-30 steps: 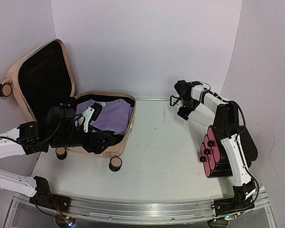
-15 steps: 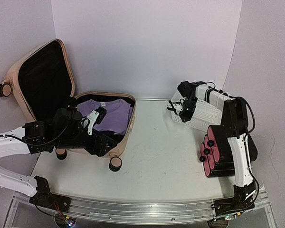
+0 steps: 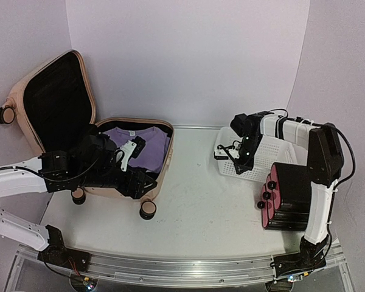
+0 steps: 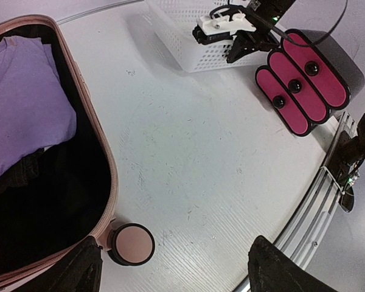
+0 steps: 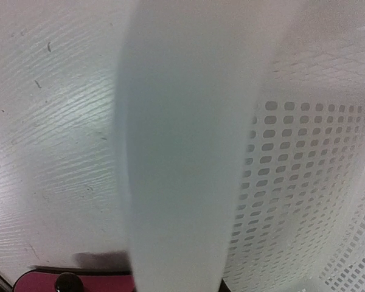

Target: Open, take out, and arrange the luggage

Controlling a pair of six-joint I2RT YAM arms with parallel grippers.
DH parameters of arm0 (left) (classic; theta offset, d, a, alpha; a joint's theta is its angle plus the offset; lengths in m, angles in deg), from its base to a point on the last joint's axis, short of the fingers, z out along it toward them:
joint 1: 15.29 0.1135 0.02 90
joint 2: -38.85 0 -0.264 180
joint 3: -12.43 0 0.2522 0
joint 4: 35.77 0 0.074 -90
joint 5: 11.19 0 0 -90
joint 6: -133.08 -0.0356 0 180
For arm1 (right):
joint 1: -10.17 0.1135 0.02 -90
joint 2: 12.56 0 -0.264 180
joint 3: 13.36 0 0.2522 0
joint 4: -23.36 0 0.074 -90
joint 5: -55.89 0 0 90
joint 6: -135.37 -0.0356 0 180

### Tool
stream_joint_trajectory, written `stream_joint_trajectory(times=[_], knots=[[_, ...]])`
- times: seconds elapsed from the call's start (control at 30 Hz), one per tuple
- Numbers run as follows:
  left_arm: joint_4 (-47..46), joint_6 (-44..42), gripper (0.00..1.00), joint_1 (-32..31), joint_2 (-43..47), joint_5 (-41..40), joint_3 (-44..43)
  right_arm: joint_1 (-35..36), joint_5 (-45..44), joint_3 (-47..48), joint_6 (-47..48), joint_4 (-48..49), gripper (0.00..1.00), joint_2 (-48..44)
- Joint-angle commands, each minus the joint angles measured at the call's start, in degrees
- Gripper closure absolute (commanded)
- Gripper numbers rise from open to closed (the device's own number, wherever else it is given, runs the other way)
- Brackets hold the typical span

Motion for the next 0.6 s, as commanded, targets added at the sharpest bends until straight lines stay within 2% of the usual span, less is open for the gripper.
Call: stream_joint_trajectory(times=[0.0,0.13,0.33,0.43,0.57], knots=[[-3.9,0.3,0.15,0.1,2.0,0.3,-1.9,4.3,4.0,-6.0,-1.6,-4.3,0.9,-5.2],[-4.4,2.5,0.09,1.5,4.5,-1.8,-0.9,8.8,3.1,-7.1,-1.6,-2.3,0.87,-4.4],[1.0,6.5,0.07,11.9,4.8,1.8,-2.8,16.2,2.2,-3.4,-4.6,-0.7,0.83,-0.2],[5.6,4.0,0.04,13.1,2.4,-0.6,-6.1,20.2,1.3,-3.2,-5.1,2.3,0.82,0.6],[11.0,-0.1,0.02,14.1,-2.4,-4.9,-10.8,22.2,1.4,-2.2,-7.6,3.9,0.79,1.9]])
